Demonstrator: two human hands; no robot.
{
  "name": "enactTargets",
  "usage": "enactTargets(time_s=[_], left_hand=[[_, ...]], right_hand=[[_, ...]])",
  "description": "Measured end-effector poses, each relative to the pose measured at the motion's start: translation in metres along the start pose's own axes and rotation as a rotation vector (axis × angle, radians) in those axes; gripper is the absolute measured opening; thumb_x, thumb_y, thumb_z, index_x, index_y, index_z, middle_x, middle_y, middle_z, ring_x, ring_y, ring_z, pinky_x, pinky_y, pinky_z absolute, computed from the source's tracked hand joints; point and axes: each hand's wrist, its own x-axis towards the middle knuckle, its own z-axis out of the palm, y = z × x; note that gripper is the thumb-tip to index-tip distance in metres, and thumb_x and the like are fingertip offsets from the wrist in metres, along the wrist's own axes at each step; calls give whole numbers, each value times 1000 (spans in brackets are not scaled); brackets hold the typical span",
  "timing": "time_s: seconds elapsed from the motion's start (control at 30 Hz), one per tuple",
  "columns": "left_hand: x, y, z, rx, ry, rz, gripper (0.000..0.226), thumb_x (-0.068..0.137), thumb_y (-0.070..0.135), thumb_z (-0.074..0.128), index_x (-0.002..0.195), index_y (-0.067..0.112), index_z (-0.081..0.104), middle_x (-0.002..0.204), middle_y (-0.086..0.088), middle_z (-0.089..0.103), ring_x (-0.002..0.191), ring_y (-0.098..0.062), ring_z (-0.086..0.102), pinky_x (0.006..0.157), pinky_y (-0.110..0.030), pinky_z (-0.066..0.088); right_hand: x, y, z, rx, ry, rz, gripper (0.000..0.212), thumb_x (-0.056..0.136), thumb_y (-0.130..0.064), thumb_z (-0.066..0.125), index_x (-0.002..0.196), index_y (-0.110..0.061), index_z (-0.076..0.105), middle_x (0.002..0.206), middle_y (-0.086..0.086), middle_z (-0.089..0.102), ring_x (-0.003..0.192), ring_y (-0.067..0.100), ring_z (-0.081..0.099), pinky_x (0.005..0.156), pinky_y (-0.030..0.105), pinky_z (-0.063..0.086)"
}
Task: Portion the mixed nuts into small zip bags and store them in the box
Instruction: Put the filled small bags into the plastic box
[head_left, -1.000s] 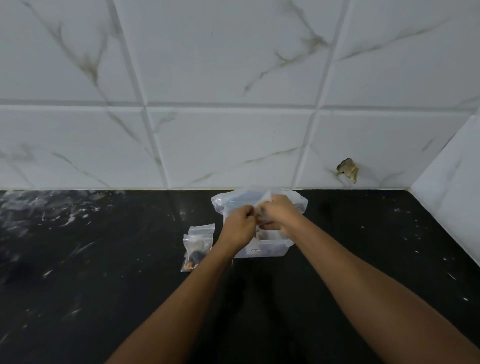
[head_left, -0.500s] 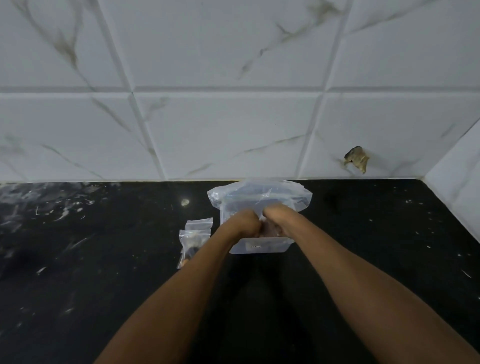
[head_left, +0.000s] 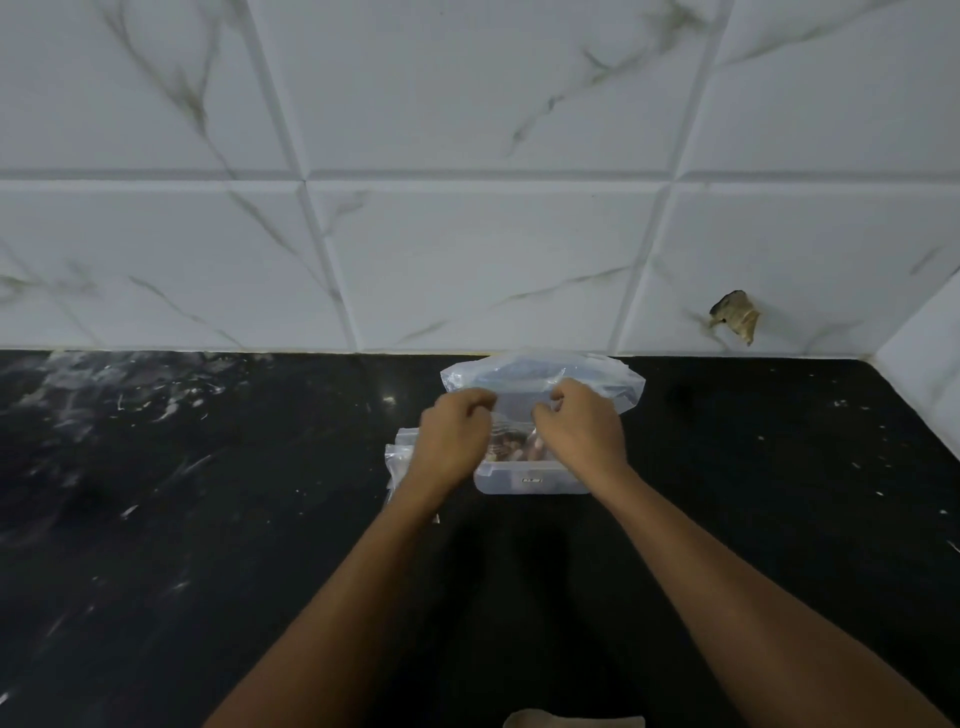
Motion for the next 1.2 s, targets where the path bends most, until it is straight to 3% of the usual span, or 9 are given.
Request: enactTargets(time_s=[0.13,0.23,0.3,0.37,0.57,0.7,0.8,0.97,1.2], left_hand=[[-28,-40,-38,-125,244,-143,32,101,11,41,120,11,66,115,-2,67,92,-7,61,80,-21,50],[-38,-78,-48,-115,153,-293,26,97,11,43,86,13,66,86,-8,67,72,-16,59,65,-30,48],[-44,-92,-48,-114,89,-370,25,92,6,45,71,13,56,74,-6,60,72,-22,56,66,-33,45],[-48,-99,-45,-147,39,-403,21,89,2,47,71,10,54,73,-8,55,71,-22,53,67,-33,42],[-46,-108,-27,-314,-64,-483,16,90,3,50,83,9,63,85,-12,69,77,-23,62,73,-34,50],[-46,-115,-20,-305,-68,-448,18,88,1,48,88,3,66,86,-17,70,77,-25,63,80,-42,53],[-59,-112,-18,-333,-35,-398,25,87,-3,46,90,9,67,89,-13,73,84,-25,70,87,-48,56],[-81,-91,-21,-352,23,-220,45,89,-6,40,107,27,65,97,0,74,92,-15,71,88,-40,57],[-53,-13,-31,-216,54,71,26,91,-4,40,94,12,60,83,4,63,76,-3,60,65,-15,47]], right_hand=[[-34,-26,27,308,-176,9,16,95,-21,52,95,-12,65,89,0,66,83,16,61,68,25,49],[-51,-35,64,474,-405,112,18,96,-18,49,94,-16,66,94,4,67,91,19,65,88,39,55],[-60,-36,85,586,-527,251,18,96,-13,46,99,-15,64,95,3,65,91,15,64,87,34,55],[-63,-33,107,578,-560,335,18,93,-10,46,102,-14,61,94,3,64,86,13,60,80,28,52],[-61,-32,136,510,-503,455,60,89,-22,53,145,-19,33,140,8,49,125,24,49,106,41,41],[-69,-36,131,637,-501,491,33,87,-13,56,120,-19,51,113,6,64,97,14,62,83,32,53],[-77,-37,121,781,-509,470,26,90,-13,60,115,-21,56,98,0,67,82,7,64,59,18,46],[-77,-45,94,796,-545,353,35,88,-26,65,122,-22,59,106,4,68,95,16,67,80,31,58],[-33,-60,9,695,-413,227,15,90,-32,58,96,-20,64,101,9,71,89,24,72,83,41,59]])
